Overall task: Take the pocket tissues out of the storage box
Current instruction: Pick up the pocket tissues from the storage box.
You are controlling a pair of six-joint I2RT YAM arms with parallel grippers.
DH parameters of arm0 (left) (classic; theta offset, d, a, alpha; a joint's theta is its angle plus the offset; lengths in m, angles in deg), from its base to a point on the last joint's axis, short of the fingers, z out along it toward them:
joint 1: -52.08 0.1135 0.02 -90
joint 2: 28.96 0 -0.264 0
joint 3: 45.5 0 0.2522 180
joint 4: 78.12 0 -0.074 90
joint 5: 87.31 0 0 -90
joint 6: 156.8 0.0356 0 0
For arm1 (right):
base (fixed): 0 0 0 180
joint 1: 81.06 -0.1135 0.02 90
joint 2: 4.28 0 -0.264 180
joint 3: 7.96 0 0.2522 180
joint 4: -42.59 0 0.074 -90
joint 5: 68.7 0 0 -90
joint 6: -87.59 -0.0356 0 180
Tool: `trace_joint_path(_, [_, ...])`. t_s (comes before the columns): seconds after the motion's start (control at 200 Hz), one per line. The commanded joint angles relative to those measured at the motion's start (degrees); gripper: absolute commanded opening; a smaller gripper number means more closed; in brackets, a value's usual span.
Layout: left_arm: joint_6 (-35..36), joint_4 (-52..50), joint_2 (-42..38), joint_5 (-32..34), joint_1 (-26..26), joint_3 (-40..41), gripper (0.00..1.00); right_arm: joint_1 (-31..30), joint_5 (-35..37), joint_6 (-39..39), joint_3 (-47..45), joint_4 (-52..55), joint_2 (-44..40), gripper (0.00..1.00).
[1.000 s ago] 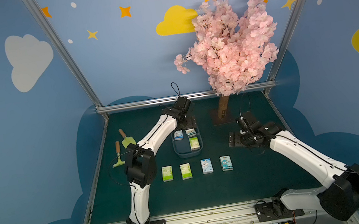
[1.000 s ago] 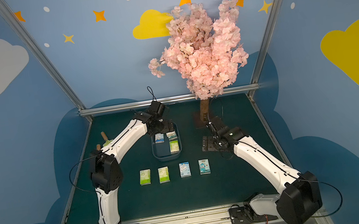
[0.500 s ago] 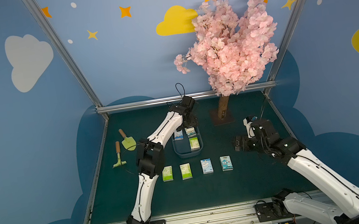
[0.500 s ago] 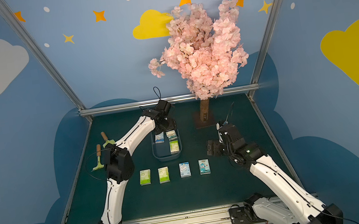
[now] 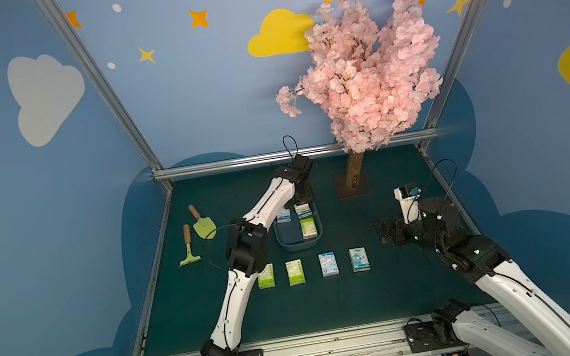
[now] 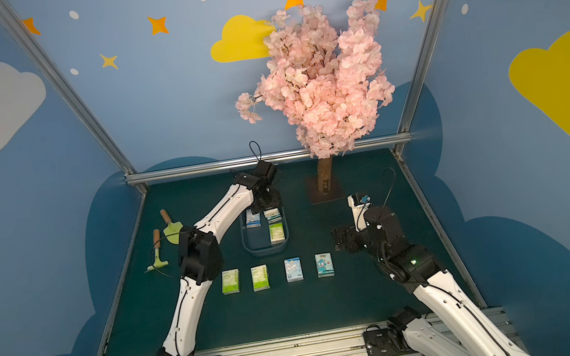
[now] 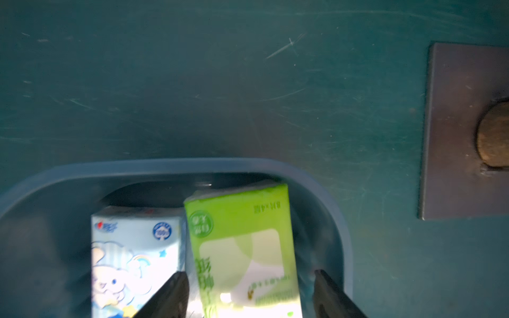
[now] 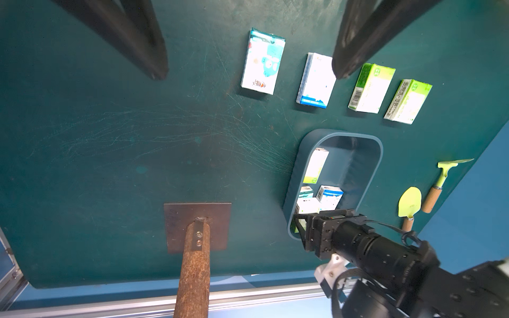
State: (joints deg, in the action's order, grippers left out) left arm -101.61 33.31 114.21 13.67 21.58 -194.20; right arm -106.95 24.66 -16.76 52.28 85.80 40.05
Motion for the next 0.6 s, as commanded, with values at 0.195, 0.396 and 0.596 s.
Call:
trace_joint_path(0.195, [0.5,-2.4,2.7,-1.1,0.8,-3.0,0.61,0.4,1.8,0.8,-0.2,-1.6,-0.2,0.98])
trace_joint_path(0.396, [1.9,-3.5,1.3,-0.3,0.9,-3.0,0.5,0.4,3.2,0.5,-0.5,-1.7,0.0,0.98])
trace_joint_path(0.596, [3.1,-5.4,-1.7,0.1,0.6,-1.7,0.46,0.7,3.5,0.5,-0.7,-2.7,1.3,0.98])
